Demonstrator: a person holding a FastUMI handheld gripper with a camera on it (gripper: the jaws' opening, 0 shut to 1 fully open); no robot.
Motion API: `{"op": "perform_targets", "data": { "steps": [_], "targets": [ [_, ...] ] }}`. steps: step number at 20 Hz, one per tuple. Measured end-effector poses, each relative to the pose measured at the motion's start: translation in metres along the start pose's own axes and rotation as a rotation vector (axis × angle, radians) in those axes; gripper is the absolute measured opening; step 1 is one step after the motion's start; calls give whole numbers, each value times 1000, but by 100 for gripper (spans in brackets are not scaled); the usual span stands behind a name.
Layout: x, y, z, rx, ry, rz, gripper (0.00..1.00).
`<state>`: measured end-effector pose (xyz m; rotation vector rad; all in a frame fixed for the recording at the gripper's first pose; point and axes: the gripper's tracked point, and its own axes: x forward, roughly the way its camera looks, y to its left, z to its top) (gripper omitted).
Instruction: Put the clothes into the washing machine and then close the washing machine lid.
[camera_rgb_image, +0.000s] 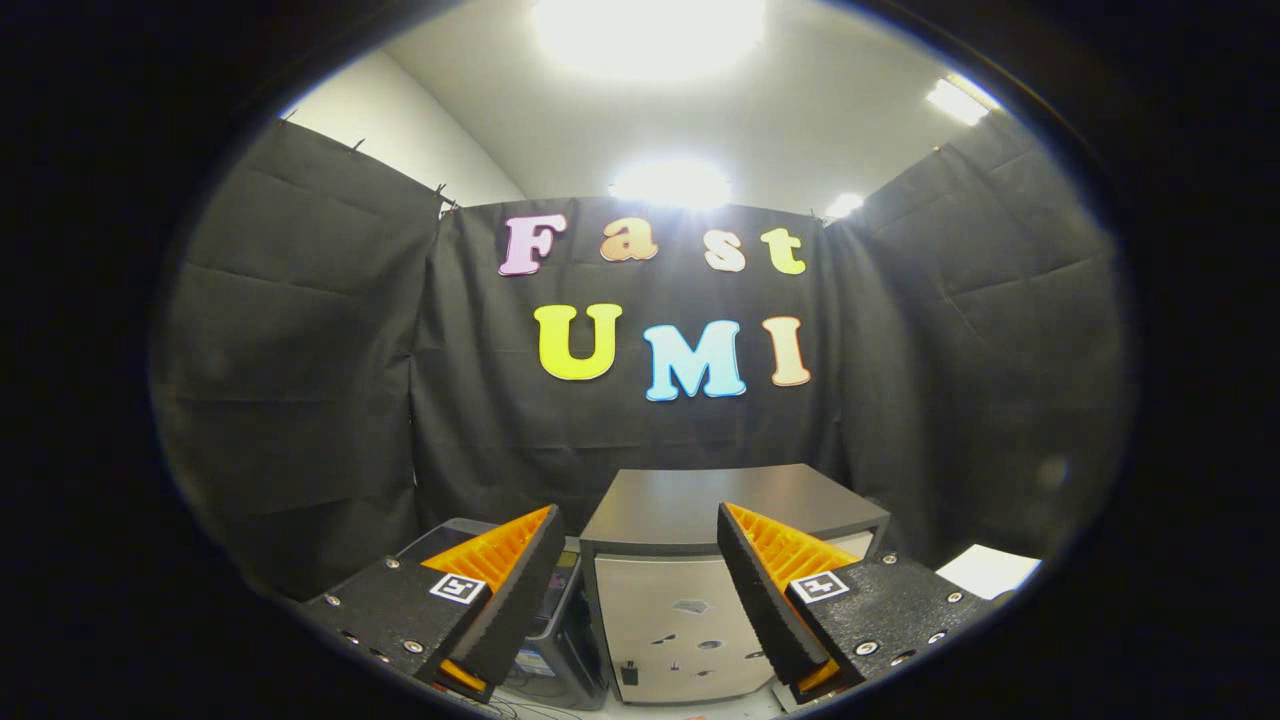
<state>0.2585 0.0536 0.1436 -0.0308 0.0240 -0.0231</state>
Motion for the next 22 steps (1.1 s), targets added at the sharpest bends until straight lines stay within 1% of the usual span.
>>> {"op": "perform_targets", "data": {
  "steps": [4,10,22],
  "targets": [
    [-26,-13,1,1,-5,-15,95],
    [-48,-23,-10,1,5,-11,95],
    [-46,-27,-18,15,6,7,95]
  ]
}}
